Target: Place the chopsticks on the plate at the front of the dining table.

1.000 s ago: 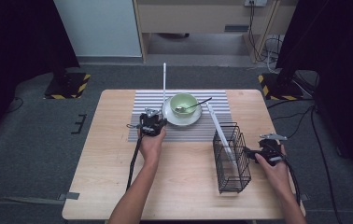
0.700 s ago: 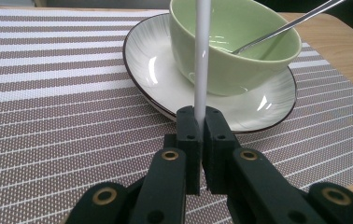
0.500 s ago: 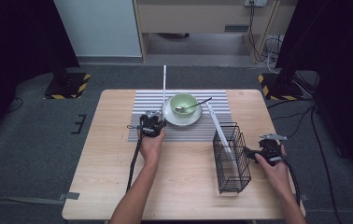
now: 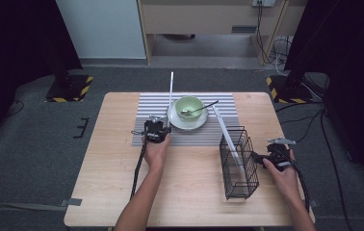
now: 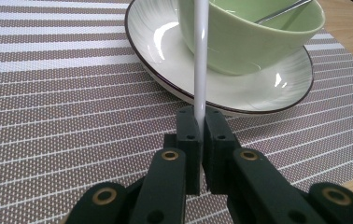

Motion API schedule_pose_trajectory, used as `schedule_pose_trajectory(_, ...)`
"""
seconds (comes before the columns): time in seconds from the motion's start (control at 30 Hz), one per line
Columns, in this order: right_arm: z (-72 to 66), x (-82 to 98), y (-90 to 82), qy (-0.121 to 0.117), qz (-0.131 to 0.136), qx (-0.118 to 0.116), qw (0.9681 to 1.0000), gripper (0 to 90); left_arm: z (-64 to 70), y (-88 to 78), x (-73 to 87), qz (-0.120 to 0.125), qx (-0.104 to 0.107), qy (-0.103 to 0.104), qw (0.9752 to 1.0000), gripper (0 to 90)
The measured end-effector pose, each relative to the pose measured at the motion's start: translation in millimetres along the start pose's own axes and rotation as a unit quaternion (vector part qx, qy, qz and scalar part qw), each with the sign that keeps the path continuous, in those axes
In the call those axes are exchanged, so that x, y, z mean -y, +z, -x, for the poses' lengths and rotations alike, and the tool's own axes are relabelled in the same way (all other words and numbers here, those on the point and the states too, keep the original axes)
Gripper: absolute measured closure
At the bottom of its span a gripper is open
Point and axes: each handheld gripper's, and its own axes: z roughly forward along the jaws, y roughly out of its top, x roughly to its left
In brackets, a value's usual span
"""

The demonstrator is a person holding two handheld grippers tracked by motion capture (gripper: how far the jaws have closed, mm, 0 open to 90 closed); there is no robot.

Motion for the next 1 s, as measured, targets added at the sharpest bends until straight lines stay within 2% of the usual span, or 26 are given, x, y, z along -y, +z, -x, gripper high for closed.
schedule_pose_trajectory(0.5, -0.4, 0.4, -0.3, -0.001, 0.000, -0.001, 1.0000, 6.3, 0.2, -1.2, 1.0, 0.002, 0.001, -0.007, 1.0000, 86.1)
schedule_pose_trajectory(1.0, -0.5, 0.4, -0.2, -0.001, 0.000, -0.001, 1.0000, 6.1, -3.0, -3.8, 0.9, 0.006, -0.009, -0.015, 0.9998, 86.0)
